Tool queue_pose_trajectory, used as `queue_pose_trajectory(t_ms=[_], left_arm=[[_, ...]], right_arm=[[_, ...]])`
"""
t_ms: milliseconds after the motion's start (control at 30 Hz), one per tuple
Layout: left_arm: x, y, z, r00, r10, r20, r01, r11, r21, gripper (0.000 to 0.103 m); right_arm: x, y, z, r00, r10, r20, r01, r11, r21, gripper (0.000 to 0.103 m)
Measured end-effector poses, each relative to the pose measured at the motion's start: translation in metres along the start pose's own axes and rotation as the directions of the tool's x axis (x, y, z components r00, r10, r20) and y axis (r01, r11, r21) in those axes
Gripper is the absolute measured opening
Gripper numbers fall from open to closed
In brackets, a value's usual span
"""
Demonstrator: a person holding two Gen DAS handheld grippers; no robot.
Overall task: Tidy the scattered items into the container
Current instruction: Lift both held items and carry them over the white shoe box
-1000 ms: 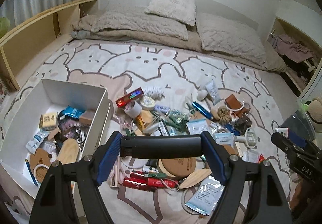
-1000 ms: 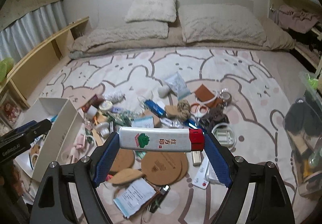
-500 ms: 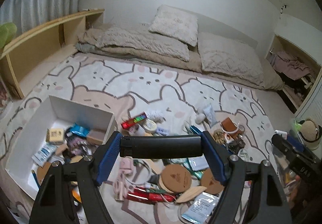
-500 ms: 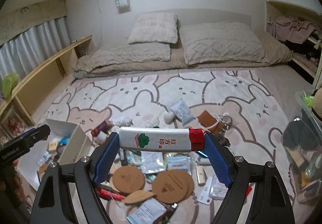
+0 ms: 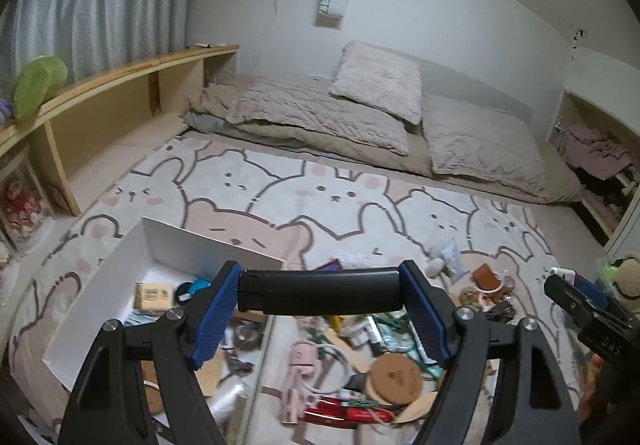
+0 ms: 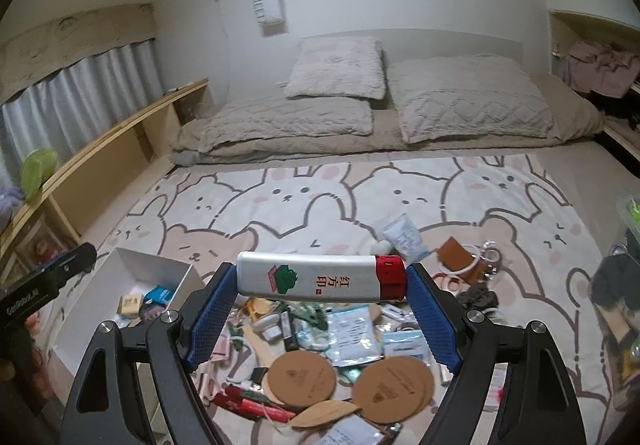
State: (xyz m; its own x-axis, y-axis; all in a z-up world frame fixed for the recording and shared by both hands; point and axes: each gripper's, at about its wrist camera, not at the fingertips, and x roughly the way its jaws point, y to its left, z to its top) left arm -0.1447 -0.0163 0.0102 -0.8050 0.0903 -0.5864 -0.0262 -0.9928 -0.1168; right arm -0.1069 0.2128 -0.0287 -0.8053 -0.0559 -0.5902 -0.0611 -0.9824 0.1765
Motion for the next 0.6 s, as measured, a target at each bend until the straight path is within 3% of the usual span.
queue_pose_trajectory(t_ms=[600], left_arm=[[-0.019,0.075,-0.001,0.997,0.063,0.043,-0.062,0.998,-0.027,0.079]], right_arm=[[0.019,0.075,-0.007,0.990,0.140,-0.022,-0.142,0.984,-0.109,0.085]])
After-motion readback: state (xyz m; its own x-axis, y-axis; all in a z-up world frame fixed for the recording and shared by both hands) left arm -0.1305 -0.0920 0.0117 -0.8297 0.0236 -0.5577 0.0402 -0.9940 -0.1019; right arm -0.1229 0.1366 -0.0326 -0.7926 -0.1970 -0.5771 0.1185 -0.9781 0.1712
